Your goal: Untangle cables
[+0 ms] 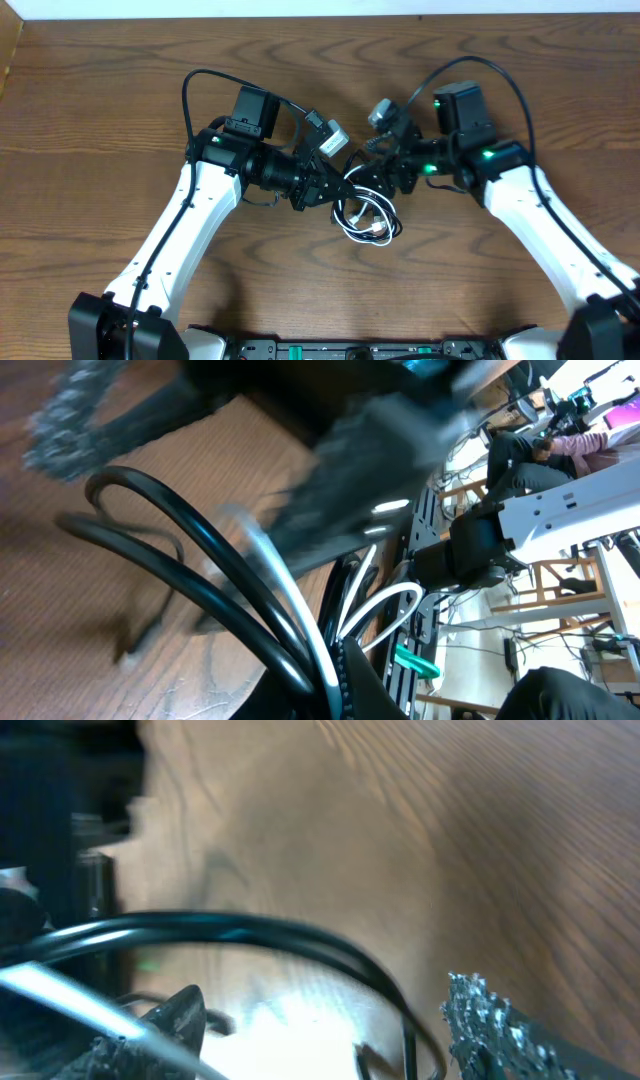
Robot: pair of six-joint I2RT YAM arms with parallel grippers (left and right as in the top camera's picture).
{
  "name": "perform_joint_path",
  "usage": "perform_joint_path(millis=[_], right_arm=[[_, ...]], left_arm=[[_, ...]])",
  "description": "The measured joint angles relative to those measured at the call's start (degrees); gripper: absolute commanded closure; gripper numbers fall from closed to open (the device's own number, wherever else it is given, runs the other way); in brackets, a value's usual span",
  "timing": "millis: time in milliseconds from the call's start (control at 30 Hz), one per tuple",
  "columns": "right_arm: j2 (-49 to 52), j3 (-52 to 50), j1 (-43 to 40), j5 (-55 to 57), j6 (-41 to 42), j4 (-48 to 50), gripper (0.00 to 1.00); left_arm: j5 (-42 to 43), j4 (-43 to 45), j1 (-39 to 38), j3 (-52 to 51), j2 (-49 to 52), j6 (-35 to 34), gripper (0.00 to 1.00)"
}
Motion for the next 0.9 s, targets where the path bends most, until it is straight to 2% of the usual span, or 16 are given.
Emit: perform_joint_path(millis=[67, 367, 500, 667, 900], right_arm=[[1.7, 0.0, 0.3, 2.2, 2.0, 2.9, 0.31], [5.9, 0.0, -0.2, 15.1, 20.5, 21.1, 0.28], [5.9, 0.0, -1.9, 19.7, 28.2, 25.3, 0.27], [5.9, 0.0, -3.6, 21.8, 34.2, 25.2, 0.25], [5.9, 0.0, -4.2, 13.5, 32.1, 18.2, 0.25]], left_arm=[[0.0, 0.0, 0.0, 0.0, 0.0, 0.0, 0.93], [0.2, -0.6, 0.0, 0.0, 0.0, -0.4, 0.93], [0.2, -0.8, 0.0, 0.0, 0.0, -0.5, 0.93], [0.2, -0.9, 0.0, 0.0, 0.0, -0.9, 0.93], [0.2, -0.9, 0.0, 0.0, 0.0, -1.1, 0.93]])
